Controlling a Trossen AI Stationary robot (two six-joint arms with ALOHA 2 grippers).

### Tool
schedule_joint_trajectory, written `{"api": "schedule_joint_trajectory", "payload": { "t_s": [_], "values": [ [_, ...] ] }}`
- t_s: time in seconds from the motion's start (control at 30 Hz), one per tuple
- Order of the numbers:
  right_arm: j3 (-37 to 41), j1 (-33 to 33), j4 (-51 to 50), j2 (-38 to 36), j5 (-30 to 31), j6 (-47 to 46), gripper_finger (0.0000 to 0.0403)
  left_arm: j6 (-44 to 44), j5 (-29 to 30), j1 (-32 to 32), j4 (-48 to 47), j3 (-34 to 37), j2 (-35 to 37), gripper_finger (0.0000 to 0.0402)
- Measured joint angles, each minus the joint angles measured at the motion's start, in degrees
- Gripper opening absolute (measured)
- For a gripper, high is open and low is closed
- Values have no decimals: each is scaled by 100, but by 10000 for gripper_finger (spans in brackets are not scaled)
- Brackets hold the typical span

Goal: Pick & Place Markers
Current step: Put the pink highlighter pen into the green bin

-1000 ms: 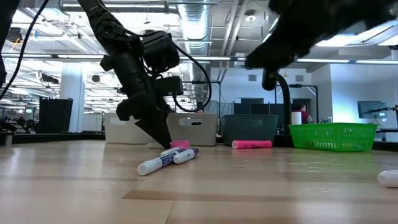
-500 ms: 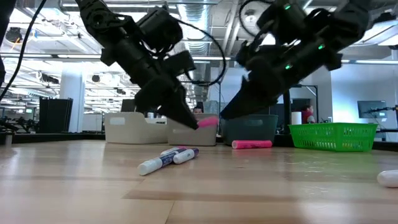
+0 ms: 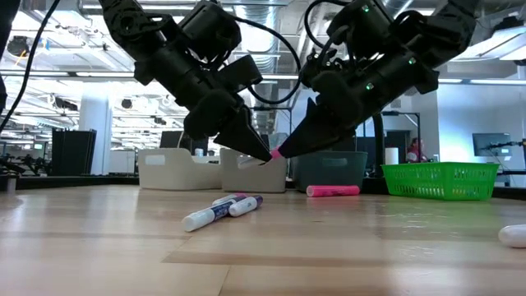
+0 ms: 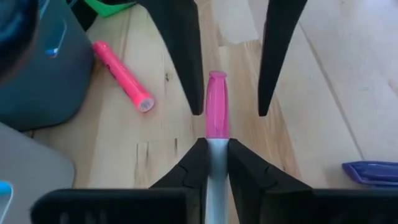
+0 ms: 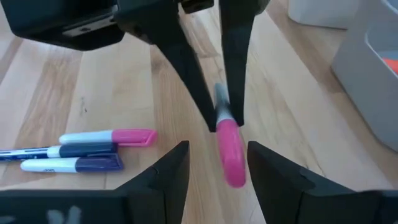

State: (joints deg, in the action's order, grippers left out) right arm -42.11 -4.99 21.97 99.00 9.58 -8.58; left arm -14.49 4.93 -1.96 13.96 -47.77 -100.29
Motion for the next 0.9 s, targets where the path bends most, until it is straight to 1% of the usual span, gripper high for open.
{"api": "schedule_joint_trajectory", "payload": {
  "t_s": [0.13,0.37,0.5,0.67,0.9],
  "values": [
    [2,0,-66,0,-95,1,132,-1,-1,2,57,0,0,44],
    [4,30,-45,0,-93,4,73,-3,-26,-2,69,0,2,47],
    [4,39,-48,0,-101,4,51,-3,-70,1,69,0,4,47],
    [4,42,-45,0,-210,7,43,-3,-87,0,65,0,4,56],
    [5,42,-59,0,-226,12,46,-3,-89,-2,69,0,4,58]
  ]
}}
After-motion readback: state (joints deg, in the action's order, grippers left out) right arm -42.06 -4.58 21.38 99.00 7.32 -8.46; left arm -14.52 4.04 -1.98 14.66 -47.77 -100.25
